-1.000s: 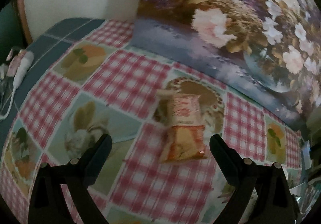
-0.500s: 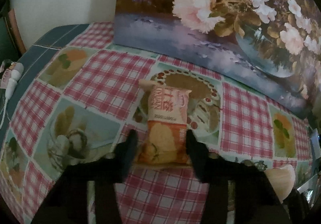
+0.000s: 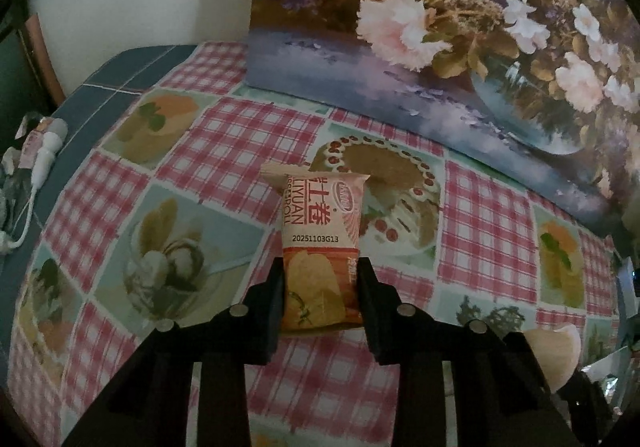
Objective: Organize snacks
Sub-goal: 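Carry the LIYUAN packet and pudding cup into the white tray and release both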
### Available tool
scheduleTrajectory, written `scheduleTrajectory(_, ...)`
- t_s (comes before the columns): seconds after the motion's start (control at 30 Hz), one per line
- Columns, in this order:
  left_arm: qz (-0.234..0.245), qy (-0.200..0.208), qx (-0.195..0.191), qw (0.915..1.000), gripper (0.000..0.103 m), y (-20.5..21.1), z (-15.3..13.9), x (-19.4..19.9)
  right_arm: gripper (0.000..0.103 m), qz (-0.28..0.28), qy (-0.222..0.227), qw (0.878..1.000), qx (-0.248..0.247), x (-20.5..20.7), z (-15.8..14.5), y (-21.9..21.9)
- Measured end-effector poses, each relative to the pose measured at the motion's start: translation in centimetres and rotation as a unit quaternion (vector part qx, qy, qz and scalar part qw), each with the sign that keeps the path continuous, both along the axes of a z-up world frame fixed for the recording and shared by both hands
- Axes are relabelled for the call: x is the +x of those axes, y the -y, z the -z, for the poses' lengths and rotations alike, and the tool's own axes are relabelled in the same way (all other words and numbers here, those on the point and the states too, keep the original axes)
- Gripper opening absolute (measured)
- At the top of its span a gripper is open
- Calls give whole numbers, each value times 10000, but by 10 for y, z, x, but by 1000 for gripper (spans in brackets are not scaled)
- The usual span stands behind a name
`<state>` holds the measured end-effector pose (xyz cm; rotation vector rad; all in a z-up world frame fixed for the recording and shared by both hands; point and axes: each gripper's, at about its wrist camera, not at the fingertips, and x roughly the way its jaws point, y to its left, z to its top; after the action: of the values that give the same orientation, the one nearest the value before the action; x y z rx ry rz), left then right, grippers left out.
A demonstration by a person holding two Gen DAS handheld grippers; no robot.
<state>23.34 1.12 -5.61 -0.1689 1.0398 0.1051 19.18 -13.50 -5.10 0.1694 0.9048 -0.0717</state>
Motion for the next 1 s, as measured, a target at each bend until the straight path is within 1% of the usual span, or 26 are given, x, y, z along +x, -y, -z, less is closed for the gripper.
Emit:
scheduleTrajectory(0.13,-76,-13,-136,9999,36,2,-20,-13,50,74,51,9999,63,-13,-15,6)
scheduleTrajectory(0.2,-58,-4,-130,9999,36,4,-28,-19,50,102,87,9999,69,-19,-22,8)
scheduleTrajectory(0.47,118,180,138,9997,36,20,-68,-56,50,255,349,9991,-9,-60,-63,25)
scheduleTrajectory(0.57,188,304,156,9992,36,25,-80,-76,50,340,370,9987,60,-78,-69,31)
scheduleTrajectory(0.73,267,463,133,9985,36,27,-91,-107,50,381,368,9986,-4,-107,-75,35)
scheduleTrajectory(0.87,281,604,113,9977,36,27,-100,-128,50,413,471,9980,-17,-130,-83,40)
scheduleTrajectory(1.0,377,682,94,9969,36,31,-102,-146,50,432,578,9974,12,-149,-89,42)
